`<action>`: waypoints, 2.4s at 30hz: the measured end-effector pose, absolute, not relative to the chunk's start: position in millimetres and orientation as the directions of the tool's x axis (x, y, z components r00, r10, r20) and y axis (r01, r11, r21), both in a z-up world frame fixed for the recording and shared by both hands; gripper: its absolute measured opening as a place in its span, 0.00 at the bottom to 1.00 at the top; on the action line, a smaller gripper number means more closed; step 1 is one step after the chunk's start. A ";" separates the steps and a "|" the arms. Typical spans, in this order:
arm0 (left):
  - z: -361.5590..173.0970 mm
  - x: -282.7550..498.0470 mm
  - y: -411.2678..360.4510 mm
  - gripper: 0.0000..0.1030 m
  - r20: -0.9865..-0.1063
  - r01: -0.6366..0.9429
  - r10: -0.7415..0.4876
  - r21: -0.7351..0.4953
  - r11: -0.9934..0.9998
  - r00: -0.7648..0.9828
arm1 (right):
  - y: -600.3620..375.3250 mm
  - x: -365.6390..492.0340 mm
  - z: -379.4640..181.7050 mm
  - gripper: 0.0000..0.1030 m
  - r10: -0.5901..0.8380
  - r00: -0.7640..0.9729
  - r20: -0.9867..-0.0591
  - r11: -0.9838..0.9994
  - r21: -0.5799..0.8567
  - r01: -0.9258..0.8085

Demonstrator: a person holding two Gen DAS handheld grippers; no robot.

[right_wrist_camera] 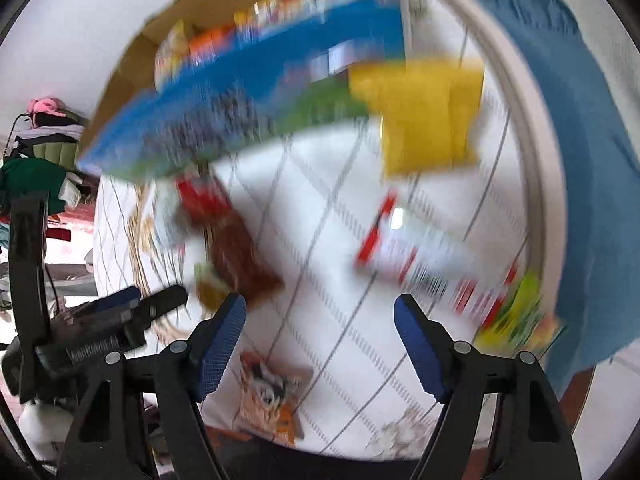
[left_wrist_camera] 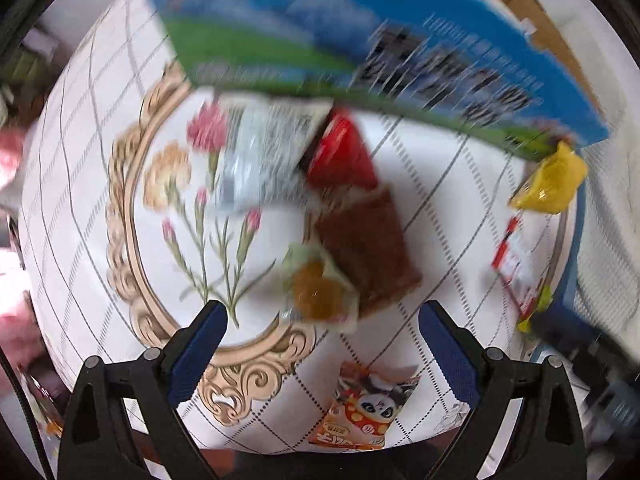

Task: Organize snacks
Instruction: 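Grasp the panda snack bag with the left tool while the right tool grasps the red sausage pack, then carry both packs into the box and open both tools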

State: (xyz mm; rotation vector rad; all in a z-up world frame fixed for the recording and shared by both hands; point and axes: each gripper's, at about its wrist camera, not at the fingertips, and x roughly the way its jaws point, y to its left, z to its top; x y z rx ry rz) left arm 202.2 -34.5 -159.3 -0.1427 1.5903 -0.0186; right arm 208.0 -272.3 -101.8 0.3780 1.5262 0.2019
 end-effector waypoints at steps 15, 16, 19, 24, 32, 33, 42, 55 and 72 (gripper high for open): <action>-218.2 106.7 -73.3 0.95 -0.961 0.088 -0.172 -0.195 0.977 -0.218 | -281.2 158.8 -134.6 0.77 0.246 -0.035 -0.969 0.968 0.244 0.059; -223.7 106.5 -79.3 0.95 -0.959 0.103 -0.169 -0.196 0.975 -0.227 | -283.6 166.8 -134.4 0.77 0.226 -0.045 -0.973 0.974 0.225 0.016; -239.6 112.0 -93.9 0.60 -0.963 0.114 -0.155 -0.183 0.977 -0.220 | -287.6 187.1 -137.0 0.77 0.164 -0.048 -0.985 0.981 0.168 -0.101; -233.7 130.5 -89.2 0.58 -0.977 0.047 -0.151 -0.160 0.986 -0.152 | -306.1 229.5 -140.7 0.77 0.116 -0.011 -0.993 0.984 0.116 -0.135; -228.3 134.1 -68.2 0.58 -0.982 -0.015 -0.146 -0.145 0.989 -0.121 | -345.5 252.6 -185.5 0.77 0.291 -0.085 -0.953 0.953 0.281 0.117; -229.0 132.7 -66.6 0.58 -0.982 -0.016 -0.145 -0.145 0.989 -0.119 | -345.5 251.0 -186.7 0.77 0.328 -0.090 -0.940 0.938 0.313 0.147; -233.3 130.0 -62.6 0.58 -0.980 -0.032 -0.158 -0.155 0.987 -0.123 | -284.9 233.0 -150.0 0.80 0.273 -0.094 -0.957 0.953 0.282 -0.110; -241.8 134.8 -64.4 0.59 -0.977 -0.032 -0.161 -0.158 0.987 -0.140 | -273.8 179.8 -168.9 0.59 0.159 -0.121 -0.980 0.984 0.167 -0.066; -239.1 134.6 -69.6 0.52 -0.995 0.010 -0.070 -0.071 0.997 -0.077 | -269.5 152.1 -199.5 0.55 0.165 -0.009 -0.986 0.981 0.164 0.103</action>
